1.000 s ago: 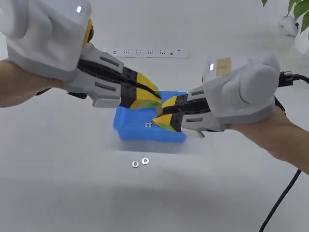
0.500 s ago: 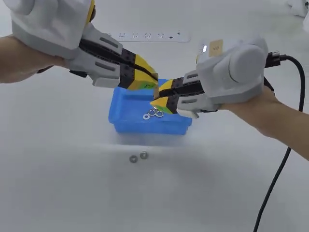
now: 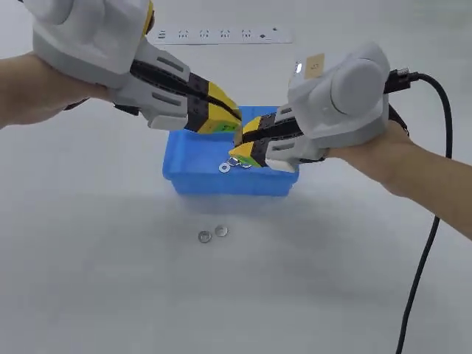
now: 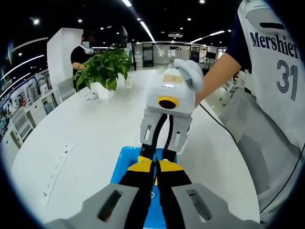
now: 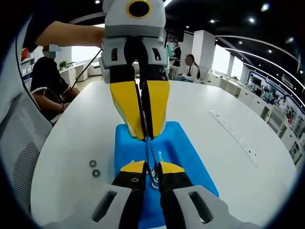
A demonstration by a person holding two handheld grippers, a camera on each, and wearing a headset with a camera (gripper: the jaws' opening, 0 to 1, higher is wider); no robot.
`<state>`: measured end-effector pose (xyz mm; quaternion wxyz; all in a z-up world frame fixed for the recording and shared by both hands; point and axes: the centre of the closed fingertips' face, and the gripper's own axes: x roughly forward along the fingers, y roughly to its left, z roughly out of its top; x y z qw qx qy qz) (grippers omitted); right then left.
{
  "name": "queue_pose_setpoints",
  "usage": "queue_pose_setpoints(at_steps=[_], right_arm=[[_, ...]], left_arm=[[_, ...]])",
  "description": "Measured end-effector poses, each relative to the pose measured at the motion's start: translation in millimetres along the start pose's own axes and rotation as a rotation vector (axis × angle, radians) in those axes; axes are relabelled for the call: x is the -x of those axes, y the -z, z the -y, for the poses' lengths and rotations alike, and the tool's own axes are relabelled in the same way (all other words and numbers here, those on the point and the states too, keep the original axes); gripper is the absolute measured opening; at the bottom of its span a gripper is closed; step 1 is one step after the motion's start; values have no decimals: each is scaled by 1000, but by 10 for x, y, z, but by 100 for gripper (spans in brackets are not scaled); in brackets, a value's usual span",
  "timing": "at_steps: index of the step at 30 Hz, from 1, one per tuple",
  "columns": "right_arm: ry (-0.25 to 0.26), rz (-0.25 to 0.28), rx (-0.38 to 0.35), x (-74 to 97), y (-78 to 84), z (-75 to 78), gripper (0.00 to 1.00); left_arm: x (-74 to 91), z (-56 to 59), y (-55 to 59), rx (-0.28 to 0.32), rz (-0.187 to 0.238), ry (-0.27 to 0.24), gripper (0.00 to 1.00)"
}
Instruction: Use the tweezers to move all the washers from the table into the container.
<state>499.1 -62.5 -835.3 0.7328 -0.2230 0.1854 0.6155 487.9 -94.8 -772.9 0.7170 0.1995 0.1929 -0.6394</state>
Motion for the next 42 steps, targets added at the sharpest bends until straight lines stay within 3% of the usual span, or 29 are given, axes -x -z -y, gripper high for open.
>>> queue_pose_setpoints(at_steps=[14,15,27,42], right_arm=[[23,13,17,146,-171,-68,11],[24,15,22,162,-194,-83,11],[27,52,41,295,-412,-296,12],[1,59,44,342,-501,-671,12]], left_arm=[[127,102,-164,-31,11,-19,6],[138,97,-137,-30,13,-21,6],[287,396,-389,-74,19,-42,6],[383,690,-352,-47,27,-72,6]])
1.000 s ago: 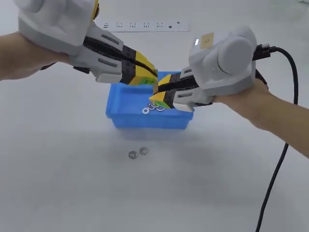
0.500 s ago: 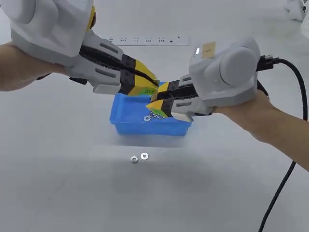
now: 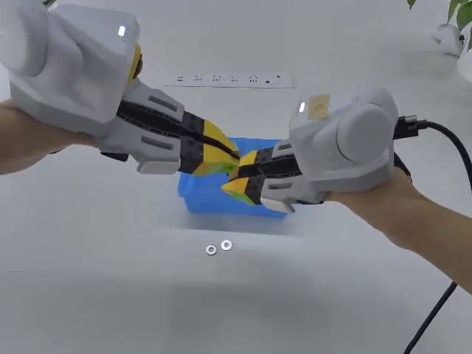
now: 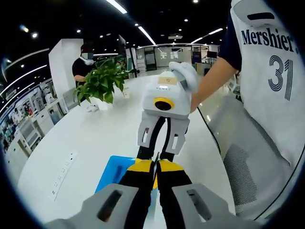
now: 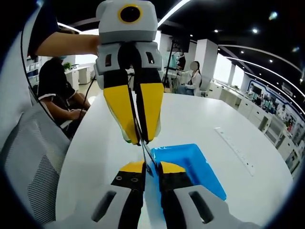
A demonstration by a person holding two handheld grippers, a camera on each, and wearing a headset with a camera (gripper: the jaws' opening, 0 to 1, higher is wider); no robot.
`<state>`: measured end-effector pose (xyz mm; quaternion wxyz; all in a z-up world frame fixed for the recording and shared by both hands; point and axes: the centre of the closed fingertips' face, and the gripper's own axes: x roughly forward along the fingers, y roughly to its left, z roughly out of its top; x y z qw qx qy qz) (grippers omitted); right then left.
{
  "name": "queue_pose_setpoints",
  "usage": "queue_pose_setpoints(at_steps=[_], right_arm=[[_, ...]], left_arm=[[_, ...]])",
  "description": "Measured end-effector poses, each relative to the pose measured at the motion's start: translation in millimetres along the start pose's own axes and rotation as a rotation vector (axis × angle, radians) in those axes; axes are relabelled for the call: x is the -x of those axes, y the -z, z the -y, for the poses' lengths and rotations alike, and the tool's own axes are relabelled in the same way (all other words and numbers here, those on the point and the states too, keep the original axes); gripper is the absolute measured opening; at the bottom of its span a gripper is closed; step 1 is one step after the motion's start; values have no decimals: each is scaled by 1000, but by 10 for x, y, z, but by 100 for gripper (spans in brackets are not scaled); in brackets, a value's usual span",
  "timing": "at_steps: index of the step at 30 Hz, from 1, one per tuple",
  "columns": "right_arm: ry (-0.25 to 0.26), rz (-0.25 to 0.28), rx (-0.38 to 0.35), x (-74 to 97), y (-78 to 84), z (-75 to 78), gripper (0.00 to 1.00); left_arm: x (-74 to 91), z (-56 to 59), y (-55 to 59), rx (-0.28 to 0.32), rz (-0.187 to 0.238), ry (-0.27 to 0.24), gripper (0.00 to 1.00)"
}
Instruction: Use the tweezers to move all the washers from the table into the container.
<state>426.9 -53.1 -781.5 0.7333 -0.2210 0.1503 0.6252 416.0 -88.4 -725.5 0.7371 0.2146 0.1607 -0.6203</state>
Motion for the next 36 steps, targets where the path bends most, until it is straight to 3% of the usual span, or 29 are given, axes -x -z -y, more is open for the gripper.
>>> queue_pose_setpoints(at_steps=[5,18,36], right_arm=[[-21,-7,-1,-2,42,-139,12],[-70,-36,-30,-52,225,-441,12],[-84,-65,-35,-159,373,-441,12]], left_arm=[[-49,211,-40,16,6,6,6],[-67,474,126,85,14,25,6],[-96,448,297,145,20,29,7]])
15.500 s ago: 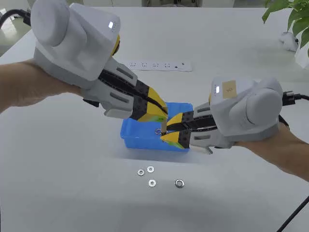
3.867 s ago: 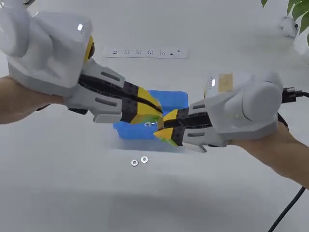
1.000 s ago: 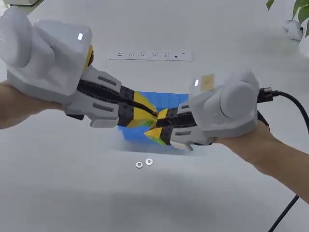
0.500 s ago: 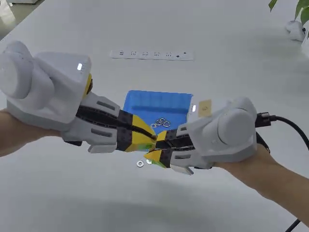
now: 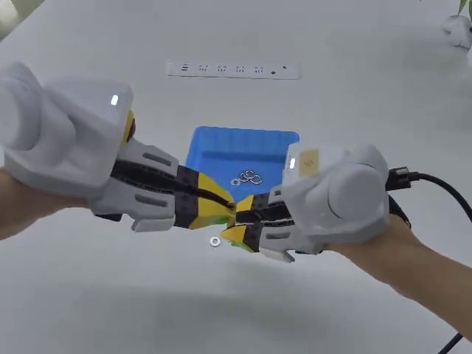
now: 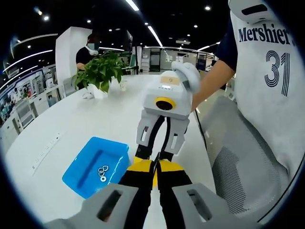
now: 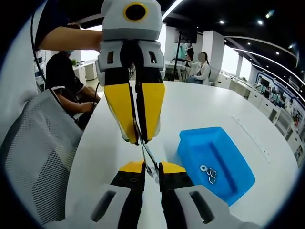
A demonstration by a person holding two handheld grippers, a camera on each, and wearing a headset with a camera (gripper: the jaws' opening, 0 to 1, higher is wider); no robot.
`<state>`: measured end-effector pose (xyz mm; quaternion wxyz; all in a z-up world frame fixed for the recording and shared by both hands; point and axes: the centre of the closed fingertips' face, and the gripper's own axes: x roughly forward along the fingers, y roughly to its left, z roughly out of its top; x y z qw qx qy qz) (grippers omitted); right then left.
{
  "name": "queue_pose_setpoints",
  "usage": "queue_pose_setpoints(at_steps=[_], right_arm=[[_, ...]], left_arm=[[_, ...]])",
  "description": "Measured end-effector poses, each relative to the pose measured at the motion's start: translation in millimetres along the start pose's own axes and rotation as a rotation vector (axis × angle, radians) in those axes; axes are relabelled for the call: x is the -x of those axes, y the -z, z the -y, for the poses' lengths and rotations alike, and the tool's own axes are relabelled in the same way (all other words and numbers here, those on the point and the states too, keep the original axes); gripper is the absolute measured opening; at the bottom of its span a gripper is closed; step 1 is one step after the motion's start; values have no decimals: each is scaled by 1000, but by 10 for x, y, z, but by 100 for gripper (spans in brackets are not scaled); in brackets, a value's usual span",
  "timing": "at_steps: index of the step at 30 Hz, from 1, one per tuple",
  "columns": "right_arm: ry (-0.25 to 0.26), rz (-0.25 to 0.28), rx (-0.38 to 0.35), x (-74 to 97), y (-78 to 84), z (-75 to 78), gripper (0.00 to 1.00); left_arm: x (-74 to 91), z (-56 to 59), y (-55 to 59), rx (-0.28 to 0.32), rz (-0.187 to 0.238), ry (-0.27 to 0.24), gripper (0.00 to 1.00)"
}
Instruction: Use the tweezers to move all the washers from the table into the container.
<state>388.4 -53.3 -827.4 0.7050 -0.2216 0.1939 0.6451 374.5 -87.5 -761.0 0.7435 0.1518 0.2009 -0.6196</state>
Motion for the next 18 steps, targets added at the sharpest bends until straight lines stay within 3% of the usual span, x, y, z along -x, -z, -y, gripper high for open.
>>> queue_pose_setpoints(at_steps=[18], right_arm=[[-17,-16,-46,-152,175,71,12]], left_arm=[[-92,-130,197,64,3,11,7]])
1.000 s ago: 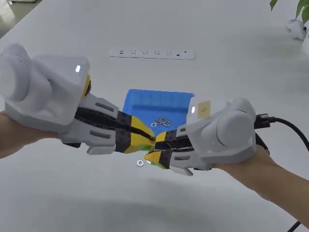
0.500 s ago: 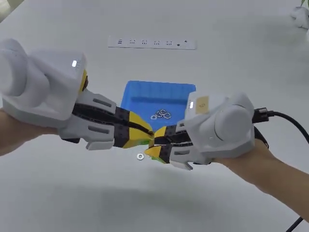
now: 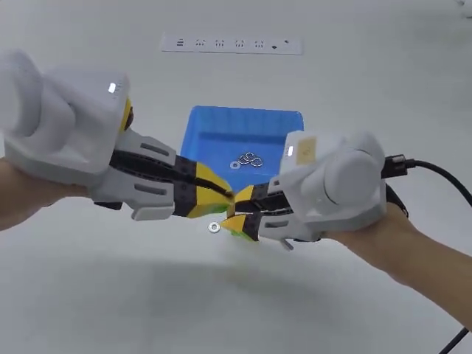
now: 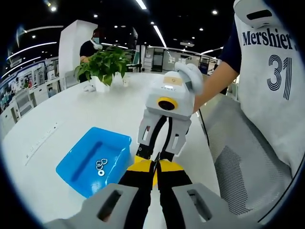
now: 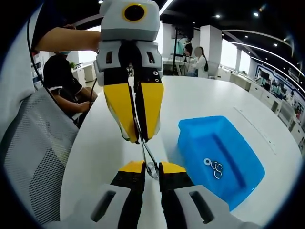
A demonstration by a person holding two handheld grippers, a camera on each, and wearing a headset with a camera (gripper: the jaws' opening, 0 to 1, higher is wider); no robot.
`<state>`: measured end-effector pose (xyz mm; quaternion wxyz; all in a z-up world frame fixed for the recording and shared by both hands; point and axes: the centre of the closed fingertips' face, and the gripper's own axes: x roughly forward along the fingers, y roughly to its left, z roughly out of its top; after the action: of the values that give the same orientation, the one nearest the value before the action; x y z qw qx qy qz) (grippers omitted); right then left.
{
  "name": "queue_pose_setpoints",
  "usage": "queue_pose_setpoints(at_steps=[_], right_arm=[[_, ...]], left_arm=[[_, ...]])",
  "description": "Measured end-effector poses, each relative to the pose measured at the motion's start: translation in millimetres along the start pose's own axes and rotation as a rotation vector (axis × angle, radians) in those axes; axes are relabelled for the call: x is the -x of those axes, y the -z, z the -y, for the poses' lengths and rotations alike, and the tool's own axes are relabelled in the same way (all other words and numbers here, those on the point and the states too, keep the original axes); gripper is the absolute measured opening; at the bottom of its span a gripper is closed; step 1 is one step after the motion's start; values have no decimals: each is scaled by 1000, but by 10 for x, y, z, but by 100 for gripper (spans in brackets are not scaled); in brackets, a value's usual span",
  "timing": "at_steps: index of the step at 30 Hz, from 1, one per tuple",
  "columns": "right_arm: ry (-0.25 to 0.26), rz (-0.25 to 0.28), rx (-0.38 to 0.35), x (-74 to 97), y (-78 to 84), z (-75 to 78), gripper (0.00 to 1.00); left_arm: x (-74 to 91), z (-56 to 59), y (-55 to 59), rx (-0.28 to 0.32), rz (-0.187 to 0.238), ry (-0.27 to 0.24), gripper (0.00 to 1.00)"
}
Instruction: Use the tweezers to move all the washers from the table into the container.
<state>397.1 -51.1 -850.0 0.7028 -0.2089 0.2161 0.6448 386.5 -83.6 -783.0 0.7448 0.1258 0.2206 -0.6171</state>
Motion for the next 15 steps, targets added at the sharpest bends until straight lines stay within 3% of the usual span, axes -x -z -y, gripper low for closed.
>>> queue_pose_setpoints(at_steps=[15], right_arm=[[-4,7,-23,-15,-8,1,12]], left_arm=[[36,-57,23,22,10,-5,6]])
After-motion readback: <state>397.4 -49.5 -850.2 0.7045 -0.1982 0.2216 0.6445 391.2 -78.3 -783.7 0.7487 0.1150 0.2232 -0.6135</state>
